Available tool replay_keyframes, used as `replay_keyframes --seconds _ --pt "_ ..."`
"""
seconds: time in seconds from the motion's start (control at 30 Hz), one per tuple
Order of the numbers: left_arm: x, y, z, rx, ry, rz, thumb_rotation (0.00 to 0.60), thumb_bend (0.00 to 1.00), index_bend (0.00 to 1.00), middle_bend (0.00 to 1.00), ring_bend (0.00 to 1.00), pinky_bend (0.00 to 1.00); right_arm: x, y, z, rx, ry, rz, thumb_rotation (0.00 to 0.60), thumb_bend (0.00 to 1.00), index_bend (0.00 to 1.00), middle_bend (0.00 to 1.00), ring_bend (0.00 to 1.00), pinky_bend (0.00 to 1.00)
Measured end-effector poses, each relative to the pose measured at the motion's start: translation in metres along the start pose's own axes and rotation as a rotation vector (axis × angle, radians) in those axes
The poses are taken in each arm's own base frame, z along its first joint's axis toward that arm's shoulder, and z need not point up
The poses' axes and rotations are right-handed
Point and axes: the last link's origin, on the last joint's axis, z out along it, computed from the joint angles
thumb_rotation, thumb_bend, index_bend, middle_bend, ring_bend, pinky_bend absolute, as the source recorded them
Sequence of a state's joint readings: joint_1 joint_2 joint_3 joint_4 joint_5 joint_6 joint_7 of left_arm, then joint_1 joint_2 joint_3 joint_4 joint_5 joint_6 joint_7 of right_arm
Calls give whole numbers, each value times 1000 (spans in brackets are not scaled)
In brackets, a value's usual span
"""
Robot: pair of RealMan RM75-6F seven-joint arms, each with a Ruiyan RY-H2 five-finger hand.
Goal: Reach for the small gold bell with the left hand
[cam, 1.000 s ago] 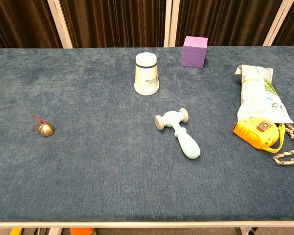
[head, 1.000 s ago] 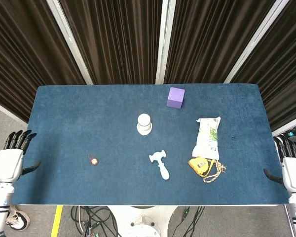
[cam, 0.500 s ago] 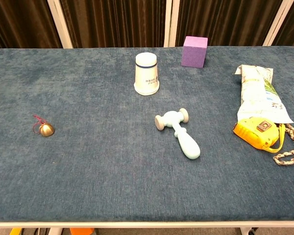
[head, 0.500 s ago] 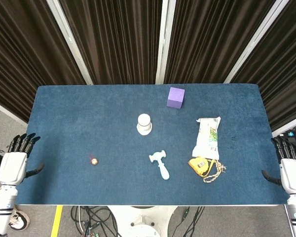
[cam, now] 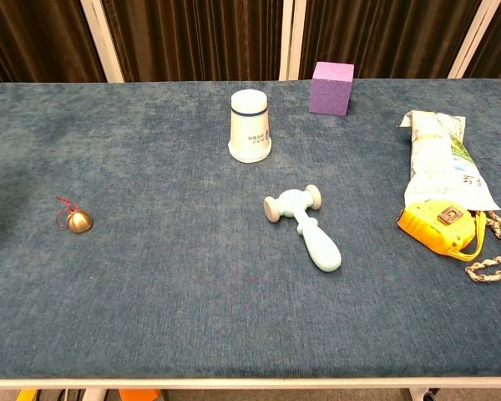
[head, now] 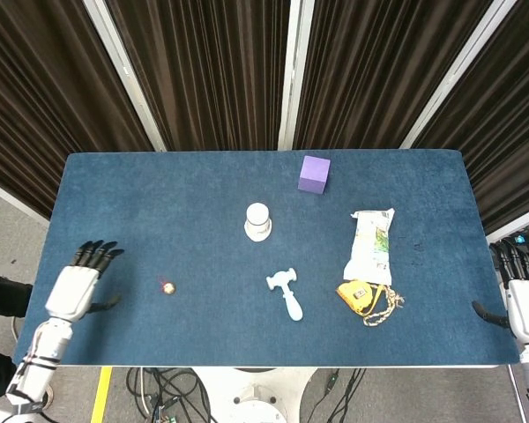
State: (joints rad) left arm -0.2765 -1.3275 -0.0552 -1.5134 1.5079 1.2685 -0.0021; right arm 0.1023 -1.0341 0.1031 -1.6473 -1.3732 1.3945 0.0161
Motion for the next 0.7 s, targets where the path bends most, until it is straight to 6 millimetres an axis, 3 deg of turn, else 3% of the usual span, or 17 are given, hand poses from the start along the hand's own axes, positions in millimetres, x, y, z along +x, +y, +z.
replay_keyframes --seconds 0.23,0.7 --pt "-22 16 13 -57 -78 -2 600 197 185 84 0 0 0 0 1 -2 -1 5 600 78 0 0 0 0" --pt "-44 33 41 -84 -159 -32 600 197 242 84 0 0 -2 7 1 -21 -13 10 600 77 0 0 0 0"
